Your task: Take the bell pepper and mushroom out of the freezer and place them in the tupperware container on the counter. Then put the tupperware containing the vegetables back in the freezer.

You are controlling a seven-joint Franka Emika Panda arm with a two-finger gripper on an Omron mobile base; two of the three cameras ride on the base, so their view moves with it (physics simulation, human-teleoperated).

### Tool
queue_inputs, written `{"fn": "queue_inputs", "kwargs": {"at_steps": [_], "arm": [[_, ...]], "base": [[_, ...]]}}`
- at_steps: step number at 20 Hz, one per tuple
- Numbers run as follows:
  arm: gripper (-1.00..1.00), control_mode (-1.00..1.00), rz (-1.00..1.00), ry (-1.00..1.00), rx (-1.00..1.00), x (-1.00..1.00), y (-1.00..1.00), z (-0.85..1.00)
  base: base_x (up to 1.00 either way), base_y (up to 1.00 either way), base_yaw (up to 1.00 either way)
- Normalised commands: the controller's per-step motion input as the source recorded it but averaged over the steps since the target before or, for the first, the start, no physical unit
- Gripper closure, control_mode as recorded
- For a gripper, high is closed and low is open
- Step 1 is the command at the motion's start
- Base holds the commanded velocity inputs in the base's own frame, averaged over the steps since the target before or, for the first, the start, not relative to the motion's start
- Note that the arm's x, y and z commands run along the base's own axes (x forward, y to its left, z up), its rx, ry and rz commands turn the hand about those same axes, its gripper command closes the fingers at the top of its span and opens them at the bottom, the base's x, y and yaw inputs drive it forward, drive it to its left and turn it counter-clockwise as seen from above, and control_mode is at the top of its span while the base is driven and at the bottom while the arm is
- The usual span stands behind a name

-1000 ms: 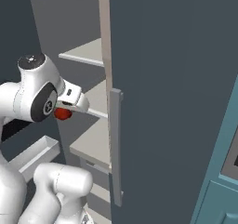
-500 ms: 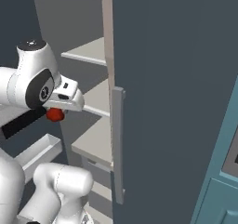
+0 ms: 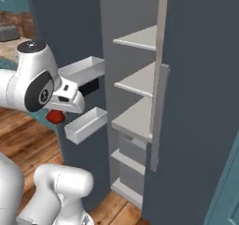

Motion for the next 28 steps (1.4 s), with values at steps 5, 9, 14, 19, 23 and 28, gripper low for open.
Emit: {"fn": "queue_inputs", "kwargs": {"at_steps": [5,9,14,19,23,28], "arm": [[1.0,1.0,0.0,0.0,0.0,0.0,0.0,0.0],[1.0,1.0,0.0,0.0,0.0,0.0,0.0,0.0],[1.0,1.0,0.0,0.0,0.0,0.0,0.0,0.0],[1.0,1.0,0.0,0.0,0.0,0.0,0.0,0.0],[1.0,1.0,0.0,0.0,0.0,0.0,0.0,0.0],[1.0,1.0,0.0,0.0,0.0,0.0,0.0,0.0]], "base": [[-0.48,0.5,0.66],[-0.21,0.69,0.63],[0.27,0.69,0.48],[0.98,0.35,0.1],[1.0,0.15,-0.15],[1.0,0.11,-0.42]]}}
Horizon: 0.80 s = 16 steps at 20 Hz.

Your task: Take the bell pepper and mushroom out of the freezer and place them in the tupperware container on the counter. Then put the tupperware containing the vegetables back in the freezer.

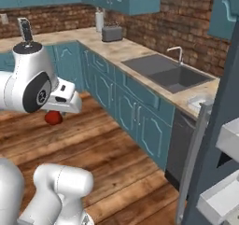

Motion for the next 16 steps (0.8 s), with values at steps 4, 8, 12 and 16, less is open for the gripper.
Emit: {"fn": "queue_inputs", "kwargs": {"at_steps": [4,8,12,16], "arm": [[1.0,1.0,0.0,0.0,0.0,0.0,0.0,0.0],[1.0,1.0,0.0,0.0,0.0,0.0,0.0,0.0],[1.0,1.0,0.0,0.0,0.0,0.0,0.0,0.0],[1.0,1.0,0.0,0.0,0.0,0.0,0.0,0.0]], "base": [[0.83,0.09,-0.6],[0.73,0.05,-0.64],[0.6,0.13,-0.67],[0.59,0.21,-0.68]]}}
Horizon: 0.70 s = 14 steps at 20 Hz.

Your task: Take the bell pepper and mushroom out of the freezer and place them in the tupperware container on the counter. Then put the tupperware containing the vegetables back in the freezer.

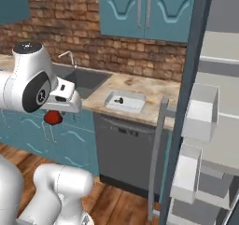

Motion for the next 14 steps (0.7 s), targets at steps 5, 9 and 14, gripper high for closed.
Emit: {"fn": "queue_inputs", "kwargs": {"at_steps": [5,9,14], "arm": [[1.0,1.0,0.0,0.0,0.0,0.0,0.0,0.0],[1.0,1.0,0.0,0.0,0.0,0.0,0.0,0.0],[1.0,1.0,0.0,0.0,0.0,0.0,0.0,0.0]], "base": [[0.73,0.38,-0.63],[0.79,0.49,-0.53],[0.64,0.45,-0.45]]}}
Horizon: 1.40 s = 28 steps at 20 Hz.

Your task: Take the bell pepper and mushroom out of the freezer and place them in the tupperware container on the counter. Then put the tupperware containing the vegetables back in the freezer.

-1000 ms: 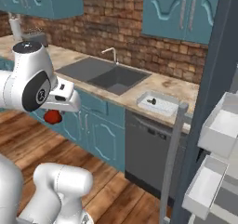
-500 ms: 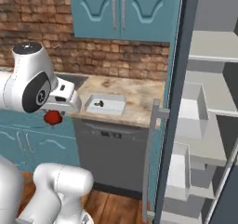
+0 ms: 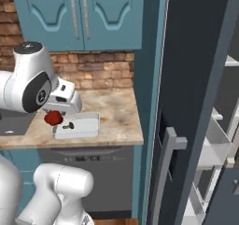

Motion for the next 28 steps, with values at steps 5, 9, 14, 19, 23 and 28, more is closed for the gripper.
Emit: {"fn": "queue_inputs", "kwargs": {"at_steps": [5,9,14,19,23,28], "arm": [[1.0,1.0,0.0,0.0,0.0,0.0,0.0,0.0],[1.0,-1.0,-0.2,0.0,0.01,0.12,0.35,-0.19],[1.0,-1.0,-0.21,0.0,0.04,0.79,0.1,-0.35],[1.0,-1.0,-0.19,0.0,0.04,0.97,0.03,-0.55],[1.0,-1.0,-0.14,0.0,0.02,0.84,0.06,-0.7],[1.0,-1.0,-0.11,0.0,0.02,0.6,0.16,-0.64]], "base": [[0.28,0.65,-0.38],[0.01,0.16,-0.08],[0.0,0.0,0.0],[0.0,0.0,0.0],[0.0,0.0,0.0],[0.0,0.0,0.0]]}}
